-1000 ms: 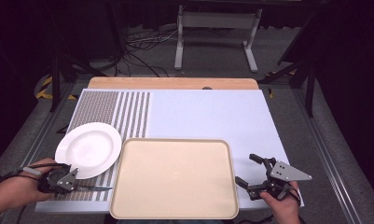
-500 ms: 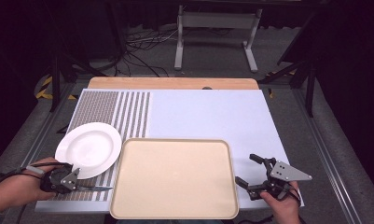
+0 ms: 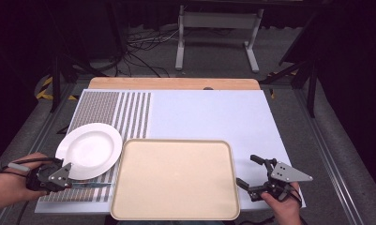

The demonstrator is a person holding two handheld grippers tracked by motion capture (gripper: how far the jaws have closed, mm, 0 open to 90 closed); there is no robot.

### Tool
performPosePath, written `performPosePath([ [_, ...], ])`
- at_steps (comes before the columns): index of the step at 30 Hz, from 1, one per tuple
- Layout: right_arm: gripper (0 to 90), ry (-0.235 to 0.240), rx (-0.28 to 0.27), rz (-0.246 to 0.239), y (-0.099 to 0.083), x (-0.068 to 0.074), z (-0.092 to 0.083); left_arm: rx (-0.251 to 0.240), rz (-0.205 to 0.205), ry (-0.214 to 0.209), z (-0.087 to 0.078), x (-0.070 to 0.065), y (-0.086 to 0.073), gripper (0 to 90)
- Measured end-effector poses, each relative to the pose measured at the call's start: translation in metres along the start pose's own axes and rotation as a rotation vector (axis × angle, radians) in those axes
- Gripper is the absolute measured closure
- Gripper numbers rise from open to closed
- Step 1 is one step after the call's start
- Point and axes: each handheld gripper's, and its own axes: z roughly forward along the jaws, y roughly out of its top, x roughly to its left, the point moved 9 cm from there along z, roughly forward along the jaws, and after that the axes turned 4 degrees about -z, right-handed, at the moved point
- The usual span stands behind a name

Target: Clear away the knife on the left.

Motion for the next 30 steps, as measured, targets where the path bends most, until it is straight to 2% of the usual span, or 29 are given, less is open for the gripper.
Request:
performPosePath([
  [3, 2.4, -0.004, 0.003, 0.001, 0.000, -0.001, -0.001, -0.031, -0.016, -0.003, -0.009, -0.001, 0.007, 77.6],
  [10, 2.4, -0.004, -0.002, 0.002, 0.001, -0.001, -0.001, -0.052, -0.054, -0.026, -0.017, -0.003, 0.014, 77.6],
  [12, 2.4, -0.004, -0.001, 0.001, 0.000, -0.001, -0.001, -0.075, -0.063, -0.030, -0.019, -0.003, 0.018, 77.6],
  [15, 2.4, -0.006, -0.002, 0.001, 0.000, -0.001, -0.001, -0.110, -0.131, -0.041, -0.026, -0.002, 0.028, 77.6],
  [16, 2.4, -0.005, -0.004, -0.003, 0.001, -0.001, -0.001, -0.128, -0.169, -0.045, -0.027, 0.000, 0.031, 77.6],
  [17, 2.4, -0.004, -0.005, -0.004, 0.001, -0.001, -0.001, -0.136, -0.187, -0.049, -0.028, 0.001, 0.033, 77.6],
  [19, 2.4, -0.006, -0.001, -0.001, 0.000, -0.001, -0.001, -0.137, -0.246, -0.044, -0.028, 0.004, 0.038, 77.6],
  [20, 2.4, -0.007, 0.000, 0.000, 0.000, -0.001, -0.001, -0.137, -0.246, -0.044, -0.028, 0.004, 0.038, 77.6],
  [24, 2.4, -0.005, -0.001, 0.000, -0.001, -0.002, -0.001, -0.198, -0.355, -0.072, -0.032, 0.009, 0.051, 77.6],
  [25, 2.4, -0.007, 0.000, 0.003, -0.001, -0.002, -0.001, -0.215, -0.396, -0.086, -0.034, 0.010, 0.055, 77.6],
  [28, 2.4, -0.010, -0.001, 0.001, -0.001, -0.003, -0.002, -0.254, -0.452, -0.106, -0.037, 0.010, 0.064, 77.6],
  [30, 2.4, -0.011, -0.003, 0.002, -0.001, -0.003, -0.003, -0.262, -0.453, -0.107, -0.038, 0.010, 0.067, 77.6],
])
